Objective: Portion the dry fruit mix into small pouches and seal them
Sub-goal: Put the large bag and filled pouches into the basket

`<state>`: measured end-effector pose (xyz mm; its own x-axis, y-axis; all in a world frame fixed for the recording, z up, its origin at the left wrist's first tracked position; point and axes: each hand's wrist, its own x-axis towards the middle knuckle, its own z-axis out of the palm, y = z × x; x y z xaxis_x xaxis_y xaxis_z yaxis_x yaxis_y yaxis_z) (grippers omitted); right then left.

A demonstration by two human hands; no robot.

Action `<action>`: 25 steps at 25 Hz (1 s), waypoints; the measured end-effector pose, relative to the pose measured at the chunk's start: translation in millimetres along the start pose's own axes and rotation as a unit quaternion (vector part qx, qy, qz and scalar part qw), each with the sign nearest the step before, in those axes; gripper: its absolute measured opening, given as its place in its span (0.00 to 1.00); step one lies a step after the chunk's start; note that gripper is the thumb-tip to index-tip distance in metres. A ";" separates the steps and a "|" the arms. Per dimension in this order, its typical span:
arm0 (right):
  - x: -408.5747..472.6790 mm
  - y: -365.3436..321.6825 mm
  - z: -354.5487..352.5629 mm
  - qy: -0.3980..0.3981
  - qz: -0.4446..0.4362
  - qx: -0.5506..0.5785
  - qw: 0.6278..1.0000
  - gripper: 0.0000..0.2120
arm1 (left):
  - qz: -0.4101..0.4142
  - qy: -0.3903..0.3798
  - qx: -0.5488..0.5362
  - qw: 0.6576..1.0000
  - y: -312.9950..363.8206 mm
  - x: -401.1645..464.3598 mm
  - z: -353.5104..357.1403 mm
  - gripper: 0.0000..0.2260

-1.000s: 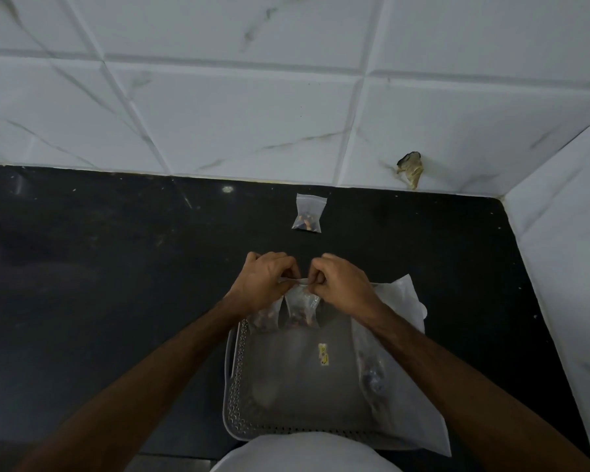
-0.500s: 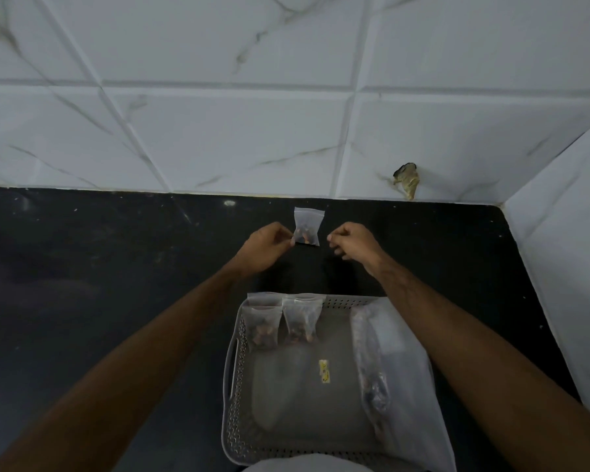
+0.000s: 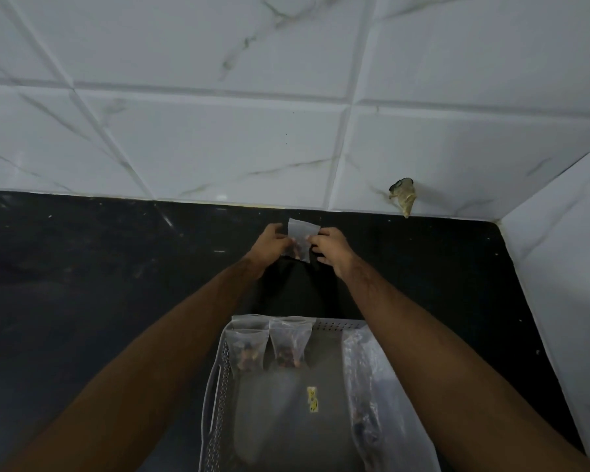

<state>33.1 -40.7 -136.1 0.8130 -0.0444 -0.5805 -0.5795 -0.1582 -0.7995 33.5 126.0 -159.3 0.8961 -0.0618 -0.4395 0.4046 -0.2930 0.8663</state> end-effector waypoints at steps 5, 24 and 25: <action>8.1 -5.1 1.9 0.010 -0.055 -0.018 0.998 0.13 | 0.034 0.043 0.056 0.997 7.4 -5.5 1.8 0.17; -126.7 -29.1 -20.1 -0.024 -0.297 -0.105 0.949 0.14 | 0.248 0.103 0.256 0.928 62.4 -144.3 -54.3 0.10; -137.2 -22.6 -20.3 -0.045 -0.301 -0.109 0.946 0.12 | 0.256 0.099 0.262 0.925 56.5 -158.1 -55.6 0.10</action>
<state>-64.3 -51.1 -35.3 0.9785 0.2004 -0.0483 0.0206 -0.3279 -0.9445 -75.2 172.3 -27.6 0.9827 -0.1594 0.0948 -0.1801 -0.6986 0.6925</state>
